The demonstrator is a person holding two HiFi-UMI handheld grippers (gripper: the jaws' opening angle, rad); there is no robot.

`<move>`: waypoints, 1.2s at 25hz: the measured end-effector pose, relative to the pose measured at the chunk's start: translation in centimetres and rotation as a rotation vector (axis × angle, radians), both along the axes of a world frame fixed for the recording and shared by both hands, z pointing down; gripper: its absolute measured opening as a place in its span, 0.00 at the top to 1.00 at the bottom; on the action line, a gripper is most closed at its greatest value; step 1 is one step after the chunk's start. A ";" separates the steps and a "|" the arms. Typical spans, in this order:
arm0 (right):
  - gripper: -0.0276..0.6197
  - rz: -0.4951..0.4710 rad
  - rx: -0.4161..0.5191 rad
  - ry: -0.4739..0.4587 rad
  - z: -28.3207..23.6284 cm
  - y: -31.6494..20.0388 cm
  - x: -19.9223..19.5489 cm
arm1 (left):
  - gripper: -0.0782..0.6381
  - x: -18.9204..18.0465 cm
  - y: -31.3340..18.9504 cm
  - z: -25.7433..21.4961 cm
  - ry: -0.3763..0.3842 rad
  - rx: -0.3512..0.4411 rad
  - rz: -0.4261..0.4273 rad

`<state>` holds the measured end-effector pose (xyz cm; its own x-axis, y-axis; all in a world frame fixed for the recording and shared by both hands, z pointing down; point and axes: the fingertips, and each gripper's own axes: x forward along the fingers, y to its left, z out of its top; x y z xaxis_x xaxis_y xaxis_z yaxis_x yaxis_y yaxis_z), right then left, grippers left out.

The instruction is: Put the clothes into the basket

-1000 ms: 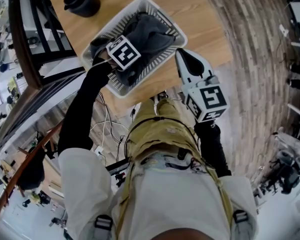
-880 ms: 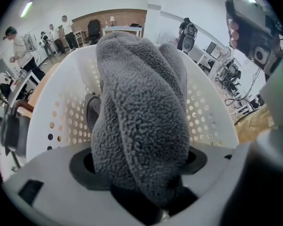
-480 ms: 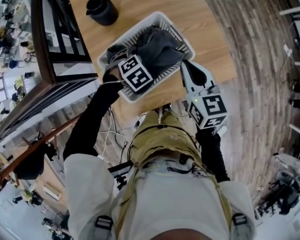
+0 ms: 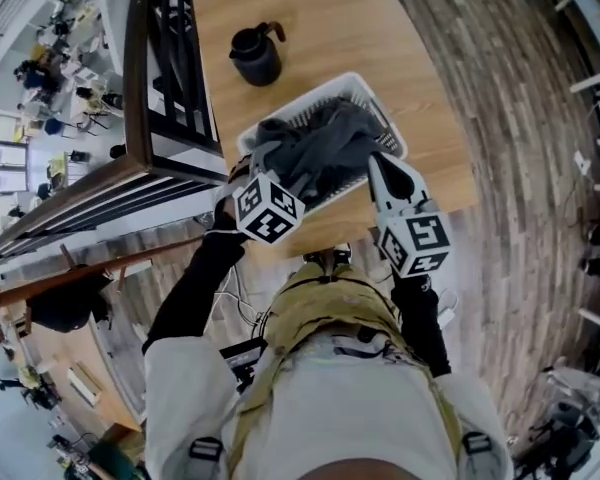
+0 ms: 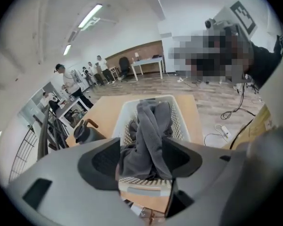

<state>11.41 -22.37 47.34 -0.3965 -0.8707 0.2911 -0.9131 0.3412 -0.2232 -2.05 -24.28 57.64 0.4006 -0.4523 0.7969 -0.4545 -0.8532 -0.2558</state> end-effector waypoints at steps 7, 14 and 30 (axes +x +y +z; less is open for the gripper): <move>0.92 -0.023 0.076 -0.006 -3.0 -0.1 -1.8 | 0.59 -2.3 1.9 -6.9 0.192 0.126 -0.147; 0.92 -0.048 0.143 0.004 -6.0 0.0 -3.3 | 0.78 -4.8 4.9 -15.6 0.409 0.254 -0.316; 0.92 -0.123 0.234 0.025 -9.1 -0.3 -7.5 | 0.89 -8.1 4.5 -21.0 0.782 0.418 -0.612</move>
